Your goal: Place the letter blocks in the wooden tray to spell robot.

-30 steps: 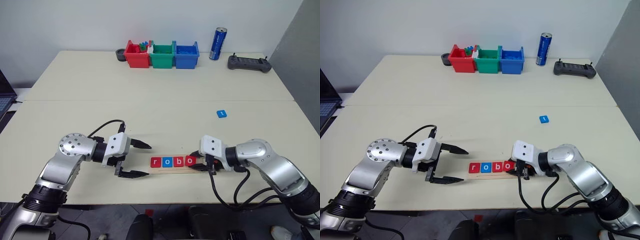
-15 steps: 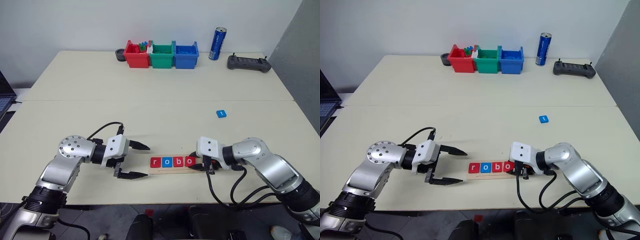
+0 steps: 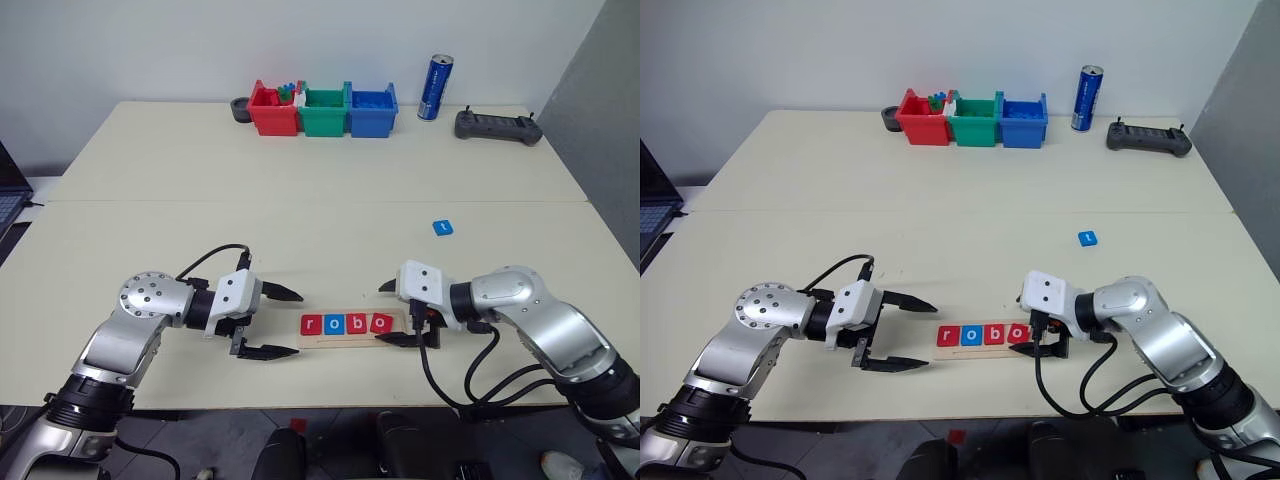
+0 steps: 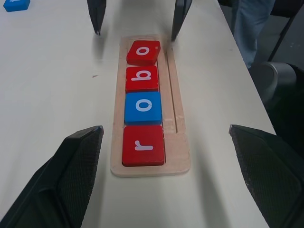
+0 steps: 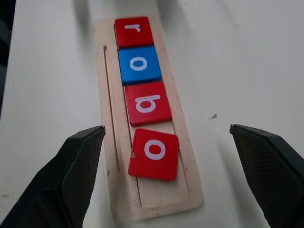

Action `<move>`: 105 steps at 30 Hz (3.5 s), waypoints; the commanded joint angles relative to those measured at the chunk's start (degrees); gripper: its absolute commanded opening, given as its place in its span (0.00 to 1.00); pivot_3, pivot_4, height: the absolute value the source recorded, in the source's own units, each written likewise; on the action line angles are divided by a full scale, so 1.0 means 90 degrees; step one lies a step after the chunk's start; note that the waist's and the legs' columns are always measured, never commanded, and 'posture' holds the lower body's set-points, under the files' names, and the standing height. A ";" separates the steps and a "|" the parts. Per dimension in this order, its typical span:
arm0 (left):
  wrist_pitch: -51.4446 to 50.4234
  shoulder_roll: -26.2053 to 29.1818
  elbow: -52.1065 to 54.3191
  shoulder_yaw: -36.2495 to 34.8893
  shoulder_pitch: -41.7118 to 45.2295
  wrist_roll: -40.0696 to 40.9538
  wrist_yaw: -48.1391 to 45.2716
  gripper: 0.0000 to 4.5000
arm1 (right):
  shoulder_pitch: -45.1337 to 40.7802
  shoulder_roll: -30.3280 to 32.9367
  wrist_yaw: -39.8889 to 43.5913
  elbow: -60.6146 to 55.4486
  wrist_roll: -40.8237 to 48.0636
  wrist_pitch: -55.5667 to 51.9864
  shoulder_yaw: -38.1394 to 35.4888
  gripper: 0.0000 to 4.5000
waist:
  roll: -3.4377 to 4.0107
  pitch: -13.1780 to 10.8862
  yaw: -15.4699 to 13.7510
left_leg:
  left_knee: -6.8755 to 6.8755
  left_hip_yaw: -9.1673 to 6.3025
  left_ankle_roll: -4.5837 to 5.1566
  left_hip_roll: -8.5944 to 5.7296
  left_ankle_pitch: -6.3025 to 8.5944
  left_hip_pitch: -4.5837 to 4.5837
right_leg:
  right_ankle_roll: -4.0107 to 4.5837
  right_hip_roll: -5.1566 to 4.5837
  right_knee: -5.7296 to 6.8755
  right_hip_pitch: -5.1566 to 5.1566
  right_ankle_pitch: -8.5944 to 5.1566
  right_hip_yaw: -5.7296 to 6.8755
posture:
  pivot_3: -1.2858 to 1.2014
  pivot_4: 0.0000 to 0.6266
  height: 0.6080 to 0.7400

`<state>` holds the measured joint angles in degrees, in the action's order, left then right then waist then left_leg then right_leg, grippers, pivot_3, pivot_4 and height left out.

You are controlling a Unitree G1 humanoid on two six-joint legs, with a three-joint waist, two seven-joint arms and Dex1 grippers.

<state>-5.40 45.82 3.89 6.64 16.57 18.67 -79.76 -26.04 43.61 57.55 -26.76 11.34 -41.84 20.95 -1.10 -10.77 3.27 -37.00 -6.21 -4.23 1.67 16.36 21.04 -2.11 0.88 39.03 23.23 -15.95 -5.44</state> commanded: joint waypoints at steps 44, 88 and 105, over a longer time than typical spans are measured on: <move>0.0508 -0.0088 -0.0324 -0.0034 0.0077 -0.0071 -0.0081 1.00 | -0.0253 -0.0367 -0.0259 0.0222 -0.0513 -0.0205 0.0344 0.01 | 0.0000 0.0000 0.0004 | 0.0000 0.0001 0.0000 0.0000 0.0000 -0.0002 | 0.0000 0.0001 0.0001 0.0000 0.0000 0.0000 | 0.52 0.24 1.00; -0.0242 -0.0017 0.0259 -0.0153 0.0284 0.0049 0.0124 1.00 | -0.0967 -0.2761 -0.5022 0.4746 -0.0659 0.0811 -0.2964 0.32 | 0.0002 0.0002 0.0095 | 0.0005 0.0001 0.0001 -0.0004 0.0001 -0.0004 | 0.0002 -0.0003 0.0009 -0.0003 0.0003 -0.0002 | 0.52 0.24 1.00; 0.0493 -0.0221 -0.0672 0.0059 0.0545 -0.0082 -0.0434 1.00 | 0.3416 -0.5079 -0.6984 -0.1754 -0.0745 -0.1940 -0.2415 0.32 | 0.0014 0.0010 0.0062 | 0.0001 0.0005 -0.0003 0.0001 -0.0002 -0.0003 | -0.0037 0.0002 0.0009 0.0006 -0.0015 -0.0009 | 0.52 0.24 1.00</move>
<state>-2.62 44.02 -1.73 7.09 20.72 17.81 -83.09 4.27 -1.59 -4.41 -42.26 5.17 -60.32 0.15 -0.97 -10.68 3.83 -36.99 -6.16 -4.26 1.68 16.34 20.99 -2.44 0.89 39.11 23.26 -16.10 -5.52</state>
